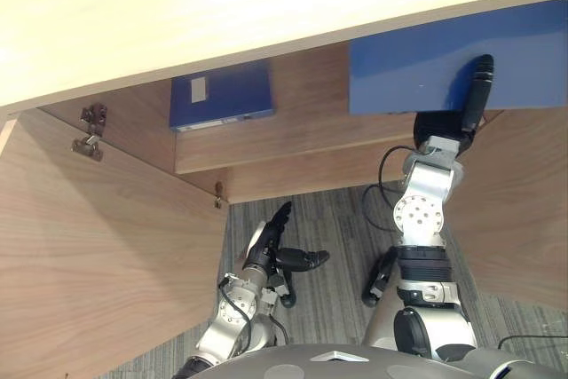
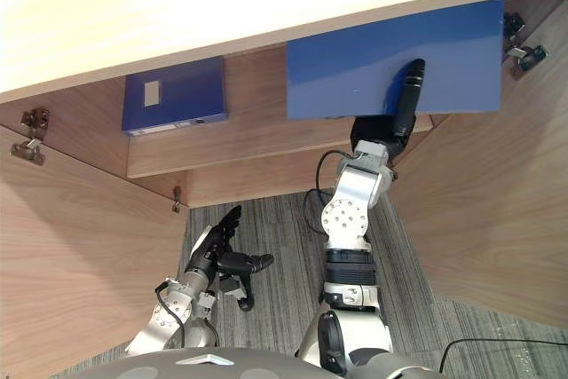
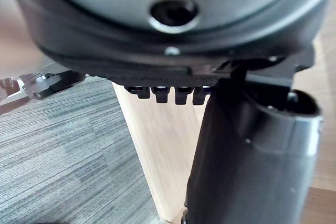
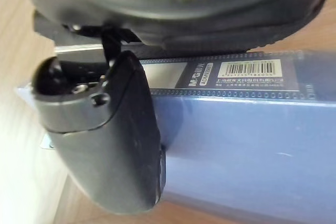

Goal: Walk over to the cabinet, pick up the folder, carry it to the office cabinet, place the folder inside the office cabinet, then close the office cabinet door

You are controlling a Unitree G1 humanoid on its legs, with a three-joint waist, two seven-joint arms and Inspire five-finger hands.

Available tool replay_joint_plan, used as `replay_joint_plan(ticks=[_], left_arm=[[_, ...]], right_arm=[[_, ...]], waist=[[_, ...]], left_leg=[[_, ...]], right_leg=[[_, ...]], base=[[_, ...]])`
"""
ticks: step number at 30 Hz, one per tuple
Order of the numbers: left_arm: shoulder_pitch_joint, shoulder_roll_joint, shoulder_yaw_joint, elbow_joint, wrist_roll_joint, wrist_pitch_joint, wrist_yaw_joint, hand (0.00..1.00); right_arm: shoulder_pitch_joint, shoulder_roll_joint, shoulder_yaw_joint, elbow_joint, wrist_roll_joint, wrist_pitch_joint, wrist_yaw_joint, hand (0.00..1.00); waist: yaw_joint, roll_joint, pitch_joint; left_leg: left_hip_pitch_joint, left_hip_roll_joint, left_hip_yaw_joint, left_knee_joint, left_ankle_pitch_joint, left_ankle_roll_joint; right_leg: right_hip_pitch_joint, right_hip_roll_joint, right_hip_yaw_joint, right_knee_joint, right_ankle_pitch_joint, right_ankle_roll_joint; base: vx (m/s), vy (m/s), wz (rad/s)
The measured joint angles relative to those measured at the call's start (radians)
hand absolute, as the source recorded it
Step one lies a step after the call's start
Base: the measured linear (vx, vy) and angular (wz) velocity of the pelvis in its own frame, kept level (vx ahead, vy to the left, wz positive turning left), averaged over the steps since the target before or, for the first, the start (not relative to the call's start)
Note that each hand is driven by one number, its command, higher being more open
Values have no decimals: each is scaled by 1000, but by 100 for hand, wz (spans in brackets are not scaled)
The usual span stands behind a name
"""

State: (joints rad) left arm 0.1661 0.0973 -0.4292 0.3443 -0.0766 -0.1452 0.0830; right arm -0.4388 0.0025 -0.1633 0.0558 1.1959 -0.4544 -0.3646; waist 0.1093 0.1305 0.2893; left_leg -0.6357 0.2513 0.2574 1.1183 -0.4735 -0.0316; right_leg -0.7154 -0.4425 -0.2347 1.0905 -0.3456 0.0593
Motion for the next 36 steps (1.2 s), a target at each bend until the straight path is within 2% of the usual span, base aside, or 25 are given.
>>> replay_joint_plan(ticks=[7,13,20,28,31,36], left_arm=[[-2,0,2,0,0,5,-9,100],[1,2,4,0,-11,22,-25,100],[-3,12,25,-11,-59,23,-24,100],[0,29,56,-33,-119,38,-29,100],[2,31,66,-33,-125,42,-30,100],[2,34,76,-40,-142,43,-33,100]], right_arm=[[-11,-23,-24,31,0,4,0,0],[-68,-63,-56,87,-1,12,-4,0],[-170,-186,-59,222,-3,90,1,0],[-380,-323,-13,470,-4,168,6,0],[-461,-351,8,596,14,231,6,0],[-540,-357,65,756,38,278,2,0]], waist=[[6,7,-5],[13,11,-8],[13,11,-8],[9,6,-5],[10,5,-5],[19,3,-3]], left_leg=[[-8,2,-14,14,-8,-9],[-19,1,-17,14,-3,0],[-33,1,-28,14,-3,-1],[-58,2,-40,14,1,-1],[-62,2,-43,14,2,-2],[-88,2,-63,14,11,-2]], right_leg=[[4,-6,-9,20,-21,-4],[4,-7,-16,6,-6,4],[3,-7,-28,6,-9,1],[-10,-7,-41,5,-9,0],[-13,-6,-44,6,-10,-2],[-18,-7,-68,7,-13,-7]], base=[[-20,-17,5],[8,17,2],[-1,-5,2],[-1,-3,2],[0,0,0],[19,-17,8]])
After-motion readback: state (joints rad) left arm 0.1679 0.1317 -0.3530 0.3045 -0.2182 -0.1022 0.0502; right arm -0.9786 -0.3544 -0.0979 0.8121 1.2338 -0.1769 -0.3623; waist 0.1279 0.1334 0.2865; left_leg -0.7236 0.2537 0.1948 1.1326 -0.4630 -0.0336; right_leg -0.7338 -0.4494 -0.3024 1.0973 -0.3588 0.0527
